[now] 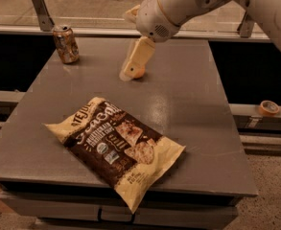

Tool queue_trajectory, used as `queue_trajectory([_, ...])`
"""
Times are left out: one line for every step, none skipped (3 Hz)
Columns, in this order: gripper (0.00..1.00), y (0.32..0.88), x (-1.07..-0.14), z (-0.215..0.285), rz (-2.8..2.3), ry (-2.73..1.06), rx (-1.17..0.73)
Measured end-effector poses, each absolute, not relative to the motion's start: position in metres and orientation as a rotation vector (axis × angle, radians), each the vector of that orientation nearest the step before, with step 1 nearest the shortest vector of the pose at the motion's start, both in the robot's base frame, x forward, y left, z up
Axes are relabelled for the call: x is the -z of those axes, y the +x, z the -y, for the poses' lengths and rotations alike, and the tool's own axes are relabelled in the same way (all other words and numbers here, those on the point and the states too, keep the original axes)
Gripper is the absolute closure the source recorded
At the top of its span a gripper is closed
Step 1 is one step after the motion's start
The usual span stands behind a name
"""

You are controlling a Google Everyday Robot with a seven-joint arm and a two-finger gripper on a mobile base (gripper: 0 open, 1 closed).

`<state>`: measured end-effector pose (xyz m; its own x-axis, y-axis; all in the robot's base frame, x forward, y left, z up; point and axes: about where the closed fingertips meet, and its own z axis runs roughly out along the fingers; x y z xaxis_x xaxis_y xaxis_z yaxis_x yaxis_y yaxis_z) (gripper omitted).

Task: Move orange can near orange

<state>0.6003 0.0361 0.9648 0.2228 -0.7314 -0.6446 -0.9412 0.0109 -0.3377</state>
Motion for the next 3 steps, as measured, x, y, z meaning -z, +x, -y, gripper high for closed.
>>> queue_trajectory([0.00,0.649,-0.972,-0.083,-1.471,-1.672,-0.402])
queue_trajectory([0.00,0.680,-0.978,-0.133,-1.451,-1.576,-0.428])
queue_trajectory([0.00,0.682,-0.980,-0.137,-1.449,-1.561,-0.431])
